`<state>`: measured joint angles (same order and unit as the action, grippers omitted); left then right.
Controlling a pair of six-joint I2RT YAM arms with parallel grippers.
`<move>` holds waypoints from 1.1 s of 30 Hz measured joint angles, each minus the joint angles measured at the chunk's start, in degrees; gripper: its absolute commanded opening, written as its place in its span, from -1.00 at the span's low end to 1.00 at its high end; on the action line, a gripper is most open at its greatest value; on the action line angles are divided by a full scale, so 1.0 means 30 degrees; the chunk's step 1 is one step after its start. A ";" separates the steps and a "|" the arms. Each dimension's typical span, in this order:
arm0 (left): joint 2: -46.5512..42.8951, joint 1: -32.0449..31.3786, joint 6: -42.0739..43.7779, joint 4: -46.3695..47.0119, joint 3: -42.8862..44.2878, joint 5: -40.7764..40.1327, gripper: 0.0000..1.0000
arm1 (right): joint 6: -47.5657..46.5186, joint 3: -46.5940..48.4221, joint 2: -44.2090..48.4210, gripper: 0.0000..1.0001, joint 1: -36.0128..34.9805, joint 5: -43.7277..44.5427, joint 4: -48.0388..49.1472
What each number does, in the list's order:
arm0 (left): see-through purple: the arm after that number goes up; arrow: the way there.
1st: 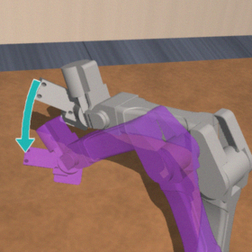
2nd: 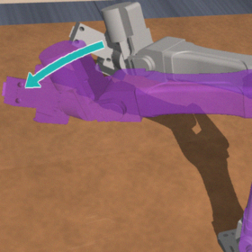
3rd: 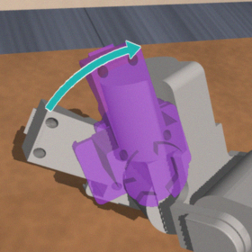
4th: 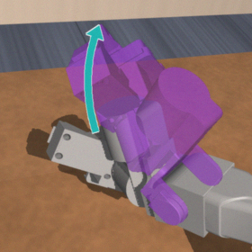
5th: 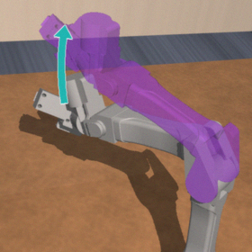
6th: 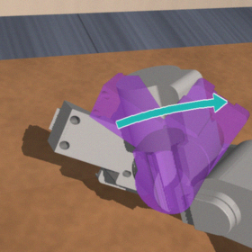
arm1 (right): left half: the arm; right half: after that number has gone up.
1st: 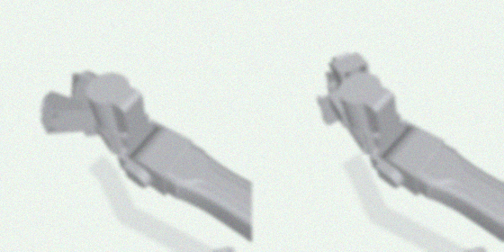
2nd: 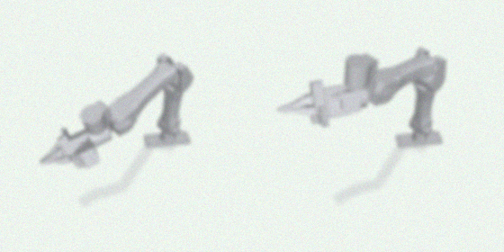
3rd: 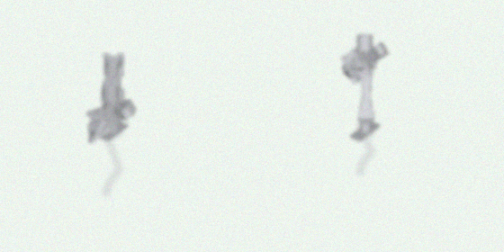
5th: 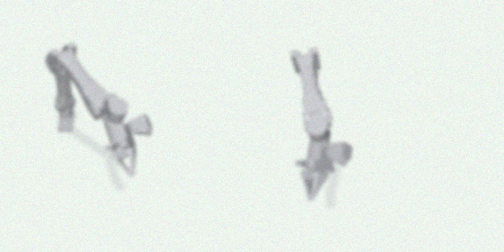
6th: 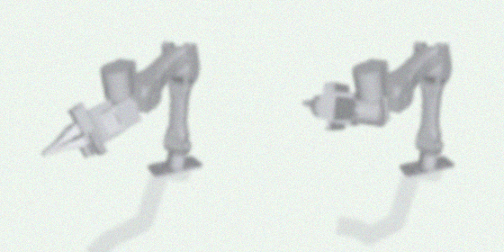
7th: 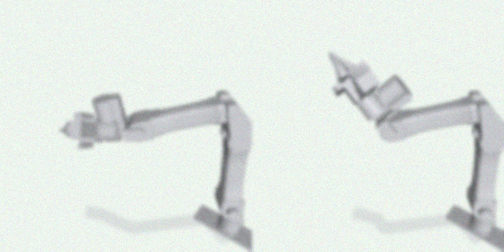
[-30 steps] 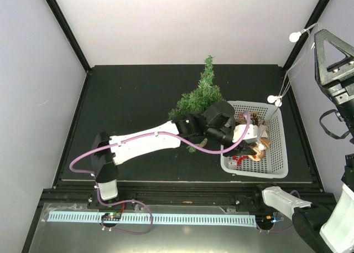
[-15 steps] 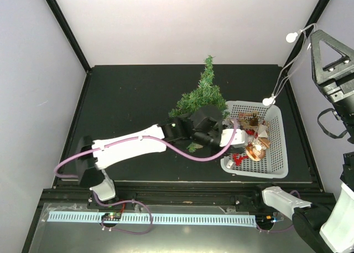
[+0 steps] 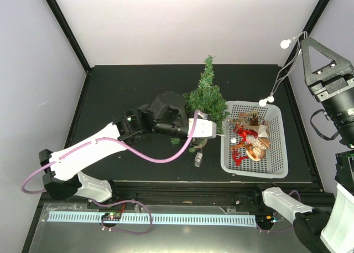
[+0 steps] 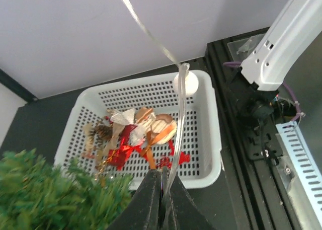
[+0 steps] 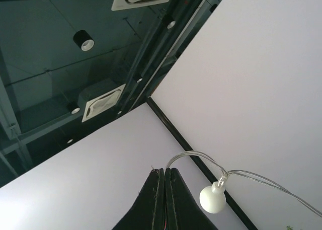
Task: Decorate the small christmas tree
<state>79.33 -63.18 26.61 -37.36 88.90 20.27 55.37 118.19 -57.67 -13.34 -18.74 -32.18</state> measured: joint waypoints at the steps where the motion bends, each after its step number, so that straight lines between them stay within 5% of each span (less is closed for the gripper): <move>1: -0.0313 0.0219 0.0291 -0.0350 0.0000 -0.0066 -0.97 | -0.0036 -0.0146 0.0015 -0.98 0.0000 0.0066 -0.0007; 20: -0.5340 0.6827 0.2004 -0.2404 0.0102 -0.0226 -0.97 | -0.2987 0.3315 -0.4058 -0.98 0.0000 -0.0109 -0.5304; 33: -0.5858 1.3216 -0.0153 -0.1683 0.0896 0.2011 -0.97 | -0.3810 0.4743 -0.6834 -0.98 0.0000 -0.0277 -0.7096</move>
<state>61.76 -23.53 26.15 -42.41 91.59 26.30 43.94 132.42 -78.17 -13.34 -19.57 -53.47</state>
